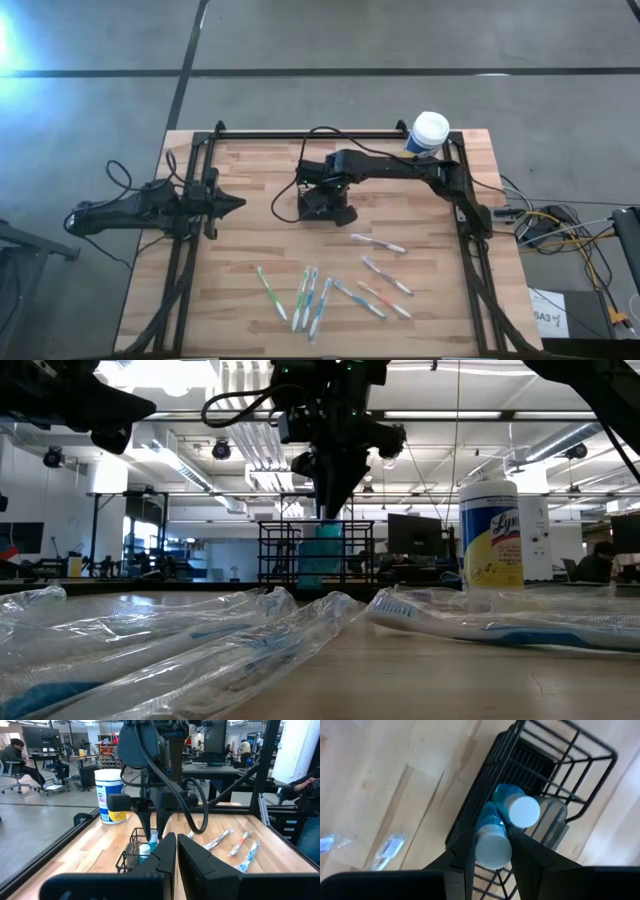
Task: Pick & Place toothbrushing station
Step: Put the blue mouthwash in the wire organizer
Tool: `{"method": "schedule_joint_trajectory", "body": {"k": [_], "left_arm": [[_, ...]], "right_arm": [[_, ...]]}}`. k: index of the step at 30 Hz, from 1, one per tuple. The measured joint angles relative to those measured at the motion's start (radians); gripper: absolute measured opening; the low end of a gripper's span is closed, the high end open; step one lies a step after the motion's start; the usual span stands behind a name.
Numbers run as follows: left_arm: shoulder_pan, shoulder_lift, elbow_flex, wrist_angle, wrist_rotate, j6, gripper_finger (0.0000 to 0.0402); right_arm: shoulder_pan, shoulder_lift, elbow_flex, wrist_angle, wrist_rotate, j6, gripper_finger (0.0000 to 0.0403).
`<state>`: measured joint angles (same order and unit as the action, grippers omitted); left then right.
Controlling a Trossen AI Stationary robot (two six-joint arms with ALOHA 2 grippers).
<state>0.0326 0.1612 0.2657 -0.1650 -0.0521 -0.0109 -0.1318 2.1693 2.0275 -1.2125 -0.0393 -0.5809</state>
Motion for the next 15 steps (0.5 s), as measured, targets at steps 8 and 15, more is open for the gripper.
{"method": "schedule_joint_trajectory", "body": {"k": [8,15], "left_arm": [[0.0,0.0,0.0,0.0,0.001,0.0,0.0023],[-0.001,0.0,0.0,0.0,0.001,0.006,0.0023]], "right_arm": [[-0.008,-0.003,-0.04,0.041,-0.051,0.001,0.009],[-0.007,-0.005,-0.053,0.053,-0.056,-0.002,0.009]]}}
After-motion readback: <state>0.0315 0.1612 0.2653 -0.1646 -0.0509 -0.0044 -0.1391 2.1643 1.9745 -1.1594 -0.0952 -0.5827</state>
